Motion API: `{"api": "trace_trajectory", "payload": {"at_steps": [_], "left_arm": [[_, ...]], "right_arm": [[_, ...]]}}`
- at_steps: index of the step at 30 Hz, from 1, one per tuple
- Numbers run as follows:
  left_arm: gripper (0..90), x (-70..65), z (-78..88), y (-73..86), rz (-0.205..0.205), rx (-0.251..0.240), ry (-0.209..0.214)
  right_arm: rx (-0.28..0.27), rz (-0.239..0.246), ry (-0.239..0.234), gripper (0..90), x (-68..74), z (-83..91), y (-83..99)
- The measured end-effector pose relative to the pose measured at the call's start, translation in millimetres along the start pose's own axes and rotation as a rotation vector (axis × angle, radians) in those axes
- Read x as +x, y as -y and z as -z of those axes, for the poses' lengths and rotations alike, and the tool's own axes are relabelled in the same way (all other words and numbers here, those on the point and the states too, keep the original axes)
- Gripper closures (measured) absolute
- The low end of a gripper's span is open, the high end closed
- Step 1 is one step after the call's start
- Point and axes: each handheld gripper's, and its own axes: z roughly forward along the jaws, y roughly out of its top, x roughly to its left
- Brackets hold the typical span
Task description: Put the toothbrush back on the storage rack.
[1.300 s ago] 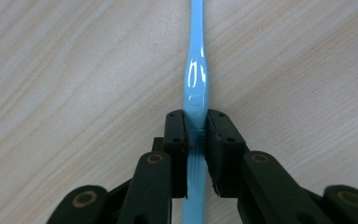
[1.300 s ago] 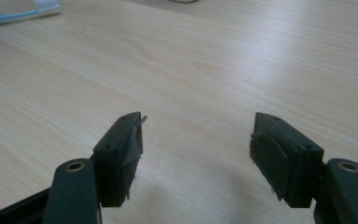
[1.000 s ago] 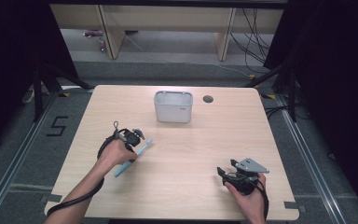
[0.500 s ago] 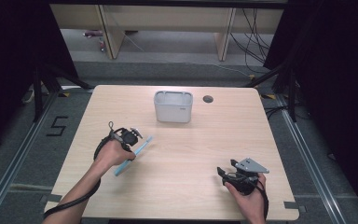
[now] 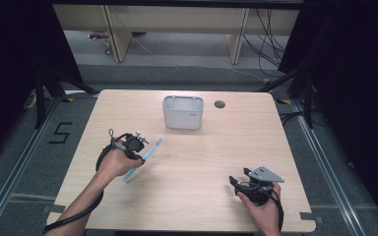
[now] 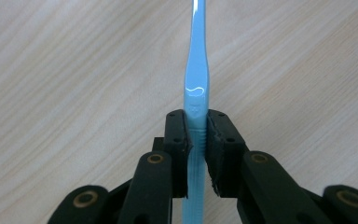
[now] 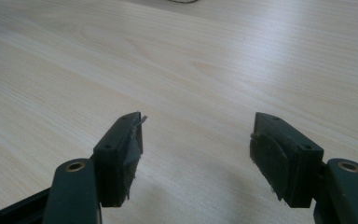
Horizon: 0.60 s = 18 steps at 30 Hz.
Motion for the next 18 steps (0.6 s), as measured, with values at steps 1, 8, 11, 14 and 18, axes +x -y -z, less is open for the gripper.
{"api": "trace_trajectory", "payload": {"at_steps": [1,8,11,14,18], "left_arm": [[78.4,0.2,0.8,0.3,-0.005,-0.016,-0.001],[78.4,1.1,6.4,4.5,0.008,-0.117,0.003],[78.4,1.0,8.6,6.8,0.019,-0.166,0.005],[78.4,2.7,10.9,8.8,0.016,-0.220,0.027],[78.4,2.2,12.4,12.3,0.039,-0.316,0.021]], "right_arm": [[0.000,0.001,0.001,34.7,0.0,0.1,0.0],[0.005,0.005,0.006,34.7,-0.1,0.7,-0.1],[0.006,0.005,0.006,34.8,0.0,0.6,-0.2],[0.004,0.004,0.004,34.8,0.2,0.6,-0.2],[-0.001,0.001,0.007,34.8,0.5,0.1,-0.1]]}}
